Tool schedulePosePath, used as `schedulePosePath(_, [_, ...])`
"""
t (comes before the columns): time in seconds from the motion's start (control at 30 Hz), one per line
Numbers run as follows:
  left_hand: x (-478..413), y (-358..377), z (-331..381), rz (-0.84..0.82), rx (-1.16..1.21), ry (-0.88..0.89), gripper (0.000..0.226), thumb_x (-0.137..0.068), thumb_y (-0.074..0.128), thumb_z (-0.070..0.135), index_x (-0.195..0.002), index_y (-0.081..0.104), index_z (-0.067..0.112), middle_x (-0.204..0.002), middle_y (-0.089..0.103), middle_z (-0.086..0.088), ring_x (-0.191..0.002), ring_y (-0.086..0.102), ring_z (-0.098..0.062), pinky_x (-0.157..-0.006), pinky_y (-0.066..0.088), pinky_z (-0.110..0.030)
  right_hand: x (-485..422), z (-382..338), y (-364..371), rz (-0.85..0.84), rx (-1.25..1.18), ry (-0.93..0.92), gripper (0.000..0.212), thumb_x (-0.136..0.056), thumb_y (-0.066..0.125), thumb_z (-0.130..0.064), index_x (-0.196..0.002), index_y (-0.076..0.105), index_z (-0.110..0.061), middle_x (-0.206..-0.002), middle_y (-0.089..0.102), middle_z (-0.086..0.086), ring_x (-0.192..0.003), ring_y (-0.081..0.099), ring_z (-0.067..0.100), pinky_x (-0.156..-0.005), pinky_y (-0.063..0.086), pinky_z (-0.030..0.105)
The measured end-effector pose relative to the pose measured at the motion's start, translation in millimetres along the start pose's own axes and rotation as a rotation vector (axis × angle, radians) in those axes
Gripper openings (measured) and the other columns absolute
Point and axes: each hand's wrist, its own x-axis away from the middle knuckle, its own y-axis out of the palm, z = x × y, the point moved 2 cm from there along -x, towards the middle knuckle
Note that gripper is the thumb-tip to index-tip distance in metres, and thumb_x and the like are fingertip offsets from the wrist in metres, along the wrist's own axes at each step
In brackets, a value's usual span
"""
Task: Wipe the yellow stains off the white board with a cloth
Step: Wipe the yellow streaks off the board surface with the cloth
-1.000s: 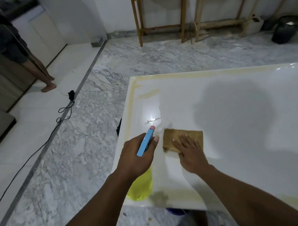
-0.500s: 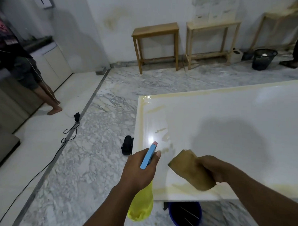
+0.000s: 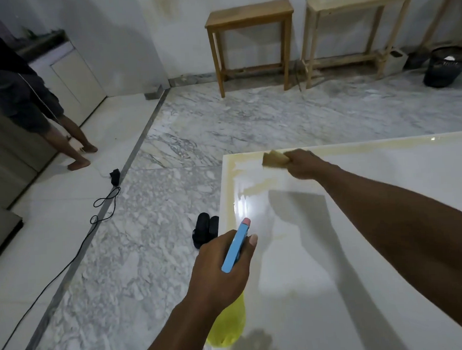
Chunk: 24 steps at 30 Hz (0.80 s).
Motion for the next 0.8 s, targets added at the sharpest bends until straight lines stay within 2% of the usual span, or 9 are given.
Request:
schedulePosePath(0.1, [-27.2, -0.3, -16.5, 0.046, 0.032, -0.020, 0.047, -0.092, 0.057, 0.064, -0.087, 0.067, 0.019, -0.068, 0.062, -0.014, -0.063, 0.064, -0.040, -0.065, 0.059, -0.057, -69.1, 11.3, 17.0, 0.132, 0.054, -0.009, 0.050, -0.091, 0.040, -0.008, -0.133, 0.059, -0.029, -0.132, 0.063, 0.007, -0.114, 0.057, 0.032, -0.084, 0.044, 0.035])
schedulePosePath(0.17, [-43.1, 2.3, -32.8, 0.061, 0.027, -0.044, 0.037, -0.092, 0.059, 0.063, -0.090, 0.069, 0.028, -0.067, 0.063, -0.011, -0.063, 0.065, -0.037, -0.065, 0.059, -0.057, -103.2, 29.0, 58.4, 0.010, 0.090, -0.017, 0.059, -0.091, 0.040, -0.009, -0.144, 0.049, -0.034, -0.147, 0.052, 0.008, -0.133, 0.047, 0.032, -0.104, 0.042, 0.041])
schedulePosePath(0.23, [-48.3, 4.5, -45.8, 0.068, 0.022, -0.061, 0.041, -0.094, 0.060, 0.061, -0.094, 0.071, 0.021, -0.068, 0.065, -0.009, -0.061, 0.066, -0.035, -0.063, 0.060, -0.055, -111.3, 48.8, 104.4, -0.075, 0.214, -0.001, 0.058, -0.096, 0.040, -0.017, -0.151, 0.036, -0.036, -0.162, 0.028, 0.006, -0.149, 0.022, 0.032, -0.118, 0.022, 0.051])
schedulePosePath(0.27, [-48.7, 7.5, -53.9, 0.067, 0.018, -0.073, 0.045, -0.095, 0.060, 0.061, -0.092, 0.071, 0.018, -0.070, 0.067, -0.011, -0.061, 0.065, -0.036, -0.062, 0.060, -0.055, -112.6, 56.1, 122.3, -0.065, 0.284, -0.006, 0.057, -0.099, 0.038, -0.024, -0.154, 0.028, -0.037, -0.166, 0.017, 0.005, -0.152, 0.011, 0.033, -0.120, 0.013, 0.054])
schedulePosePath(0.33, [-47.0, 10.3, -63.6, 0.061, 0.023, -0.100, 0.047, -0.097, 0.060, 0.059, -0.086, 0.068, 0.015, -0.074, 0.068, -0.016, -0.061, 0.064, -0.039, -0.061, 0.059, -0.056, -112.1, 63.0, 139.3, -0.040, 0.317, -0.028, 0.055, -0.102, 0.034, -0.030, -0.156, 0.021, -0.037, -0.168, 0.007, 0.003, -0.153, 0.001, 0.033, -0.121, 0.005, 0.055])
schedulePosePath(0.5, [-36.2, 12.5, -59.5, 0.034, 0.039, -0.137, 0.042, -0.101, 0.063, 0.050, -0.091, 0.070, 0.010, -0.077, 0.071, -0.019, -0.065, 0.068, -0.041, -0.064, 0.057, -0.057, -96.3, 59.9, 138.1, -0.062, 0.266, -0.026, 0.054, -0.102, 0.035, -0.027, -0.155, 0.026, -0.036, -0.168, 0.008, 0.003, -0.154, 0.002, 0.032, -0.121, 0.006, 0.054])
schedulePosePath(0.6, [-29.2, 10.3, -46.7, 0.026, 0.039, -0.132, 0.046, -0.099, 0.062, 0.055, -0.093, 0.069, 0.009, -0.077, 0.069, -0.014, -0.066, 0.068, -0.042, -0.064, 0.058, -0.057, -48.7, 61.8, 157.2, -0.041, 0.301, -0.064, 0.055, -0.101, 0.039, -0.028, -0.154, 0.027, -0.035, -0.167, 0.013, 0.005, -0.153, 0.008, 0.034, -0.119, 0.014, 0.055])
schedulePosePath(0.7, [-13.8, 4.6, -31.3, 0.022, 0.034, -0.128, 0.046, -0.102, 0.063, 0.051, -0.089, 0.068, 0.007, -0.090, 0.074, -0.017, -0.068, 0.068, -0.043, -0.065, 0.057, -0.055, 10.9, 62.5, 173.8, -0.033, 0.267, -0.068, 0.054, -0.100, 0.042, -0.029, -0.153, 0.031, -0.035, -0.167, 0.015, 0.003, -0.153, 0.009, 0.033, -0.118, 0.015, 0.054])
schedulePosePath(0.8, [10.2, -2.4, -16.9, 0.011, 0.026, -0.106, 0.041, -0.103, 0.065, 0.045, -0.090, 0.066, 0.006, -0.091, 0.063, 0.003, -0.069, 0.068, -0.043, -0.066, 0.057, -0.055, 81.0, 56.9, 191.3, -0.030, 0.250, -0.061, 0.055, -0.096, 0.037, -0.032, -0.151, 0.037, -0.034, -0.165, 0.023, 0.003, -0.153, 0.014, 0.031, -0.116, 0.018, 0.052])
